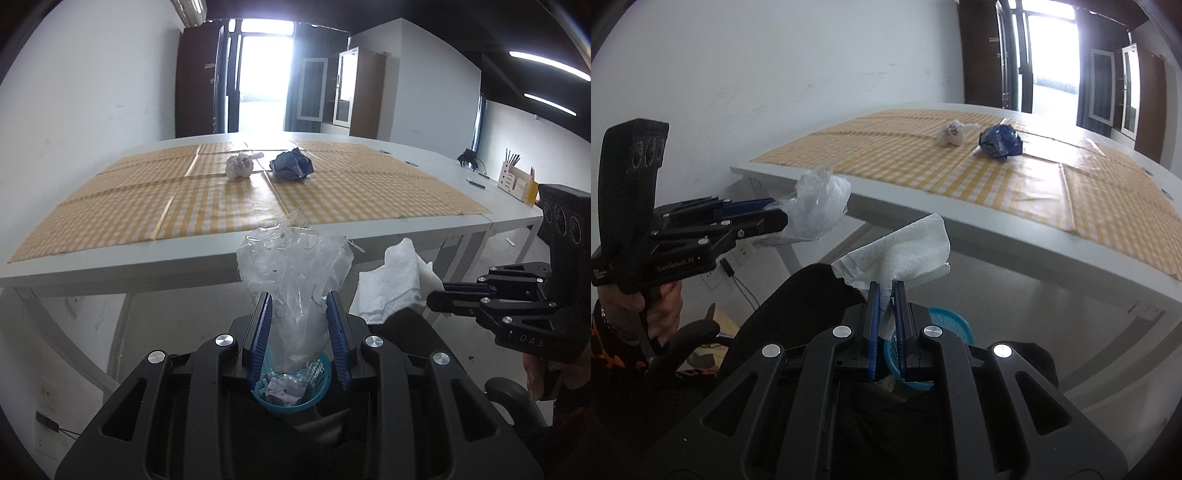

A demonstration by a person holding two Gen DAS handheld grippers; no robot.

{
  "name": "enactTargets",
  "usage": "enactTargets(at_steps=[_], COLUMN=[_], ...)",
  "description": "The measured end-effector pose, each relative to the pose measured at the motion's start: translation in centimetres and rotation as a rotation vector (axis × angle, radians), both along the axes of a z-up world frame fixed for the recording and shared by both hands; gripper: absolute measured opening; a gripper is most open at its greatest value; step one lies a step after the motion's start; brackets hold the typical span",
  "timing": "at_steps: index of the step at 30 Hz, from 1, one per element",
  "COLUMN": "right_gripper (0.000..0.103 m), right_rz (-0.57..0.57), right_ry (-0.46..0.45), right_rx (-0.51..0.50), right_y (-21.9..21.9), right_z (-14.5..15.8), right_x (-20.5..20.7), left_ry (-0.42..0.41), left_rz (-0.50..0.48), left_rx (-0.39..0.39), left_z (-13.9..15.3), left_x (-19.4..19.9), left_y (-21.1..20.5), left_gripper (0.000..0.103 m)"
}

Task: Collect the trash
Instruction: 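Carry the clear bag and white napkin down toward the blue wastebasket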

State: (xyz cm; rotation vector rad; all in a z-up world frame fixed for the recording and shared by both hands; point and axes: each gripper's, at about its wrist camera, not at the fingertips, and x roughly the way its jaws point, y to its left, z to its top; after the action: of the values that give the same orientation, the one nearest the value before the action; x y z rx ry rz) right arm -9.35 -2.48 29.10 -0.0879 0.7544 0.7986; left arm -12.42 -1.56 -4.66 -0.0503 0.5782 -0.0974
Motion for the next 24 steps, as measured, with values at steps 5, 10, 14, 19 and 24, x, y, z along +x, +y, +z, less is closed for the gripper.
enactTargets(at_steps=[5,10,14,19,24], right_gripper=[0.007,0.007,0.007,0.007,0.007], right_rz=[0.024,0.023,0.004,-0.024,-0.026], right_ry=[0.070,0.125,0.155,0.203,0.265], right_rx=[-0.033,-0.079,-0.133,-0.196,-0.241], right_y=[0.9,2.4,3.2,4.1,5.4], right_z=[-3.4,-6.7,-9.6,-13.4,-16.9], right_x=[0.4,1.5,3.0,5.6,7.9], left_ry=[0.066,0.166,0.219,0.275,0.338], left_rz=[-0.014,-0.043,-0.047,-0.034,-0.012], left_rx=[-0.015,-0.108,-0.169,-0.173,-0.155], left_z=[-2.8,-6.2,-8.8,-12.1,-15.3], left_x=[1.0,3.2,5.0,7.5,10.4], left_y=[0.1,1.0,2.0,2.9,3.2], left_gripper=[0.030,0.030,0.029,0.029,0.029])
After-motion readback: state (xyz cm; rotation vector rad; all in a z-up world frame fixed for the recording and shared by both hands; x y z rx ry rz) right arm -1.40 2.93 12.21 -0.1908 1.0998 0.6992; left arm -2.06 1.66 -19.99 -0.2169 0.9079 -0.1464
